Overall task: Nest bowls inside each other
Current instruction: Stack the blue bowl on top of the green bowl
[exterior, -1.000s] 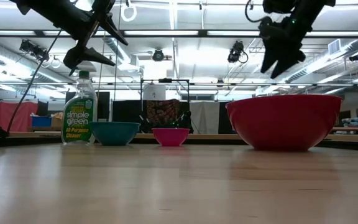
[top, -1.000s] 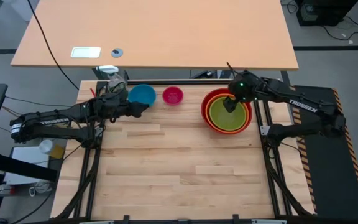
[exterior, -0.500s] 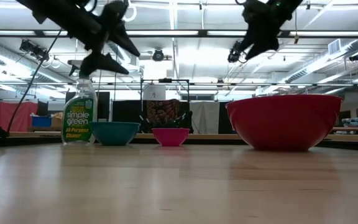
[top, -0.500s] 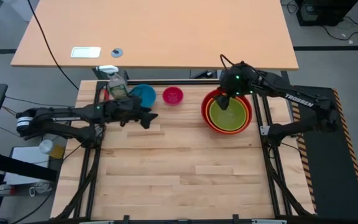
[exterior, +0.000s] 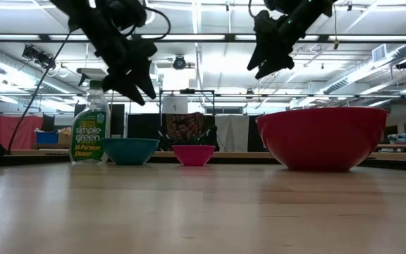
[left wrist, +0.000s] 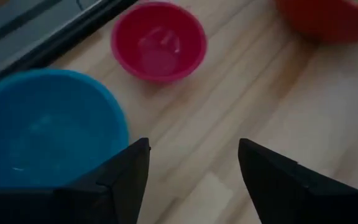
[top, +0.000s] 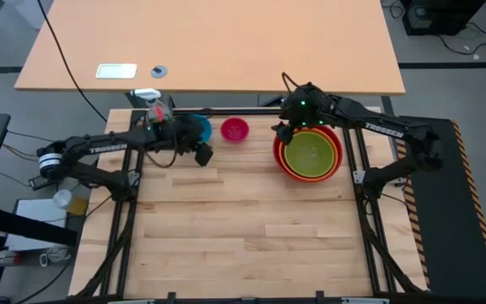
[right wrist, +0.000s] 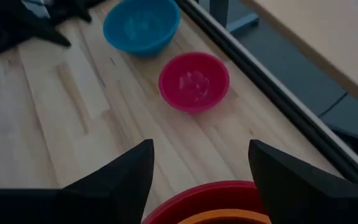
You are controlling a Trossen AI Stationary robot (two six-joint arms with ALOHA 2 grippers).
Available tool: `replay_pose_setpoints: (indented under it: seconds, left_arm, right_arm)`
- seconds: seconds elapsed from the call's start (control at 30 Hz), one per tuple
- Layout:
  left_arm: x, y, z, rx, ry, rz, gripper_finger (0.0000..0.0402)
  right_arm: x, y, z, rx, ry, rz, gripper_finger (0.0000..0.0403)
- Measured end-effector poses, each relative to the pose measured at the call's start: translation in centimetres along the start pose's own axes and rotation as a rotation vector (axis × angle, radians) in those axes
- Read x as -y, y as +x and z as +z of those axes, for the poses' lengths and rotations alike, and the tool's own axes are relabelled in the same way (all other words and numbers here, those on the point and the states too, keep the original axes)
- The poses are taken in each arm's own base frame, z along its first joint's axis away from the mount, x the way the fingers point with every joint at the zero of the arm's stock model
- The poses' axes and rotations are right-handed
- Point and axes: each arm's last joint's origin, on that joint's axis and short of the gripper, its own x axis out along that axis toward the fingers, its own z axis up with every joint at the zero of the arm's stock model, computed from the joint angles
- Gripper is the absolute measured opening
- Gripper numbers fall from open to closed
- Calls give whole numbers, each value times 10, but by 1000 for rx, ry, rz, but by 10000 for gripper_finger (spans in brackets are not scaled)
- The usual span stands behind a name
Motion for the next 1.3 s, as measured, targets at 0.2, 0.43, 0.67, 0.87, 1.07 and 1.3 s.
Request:
replay_pose_setpoints:
  seconds: [0.2, 0.43, 0.67, 0.87, 1.07, 1.3]
  left_arm:
    - [-19, 2, 30, -121, 4, 104, 232]
    - [-30, 19, 53, -359, 106, 183, 231]
    - [-9, 49, 60, -571, 234, 187, 231]
    - [10, 79, 50, -652, 395, 263, 235]
    - [16, 106, 34, -728, 516, 414, 266]
    - [13, 129, 22, -807, 494, 407, 281]
  right_arm:
    - [2, 11, 1, -6, -44, -30, 265]
    - [8, 8, 4, 25, -45, -44, 265]
    - [15, 7, 4, 22, -55, -62, 265]
    - [14, 7, 4, 22, -57, -55, 265]
    - [12, 7, 4, 22, -49, -48, 265]
    - [6, 7, 4, 26, -44, -34, 265]
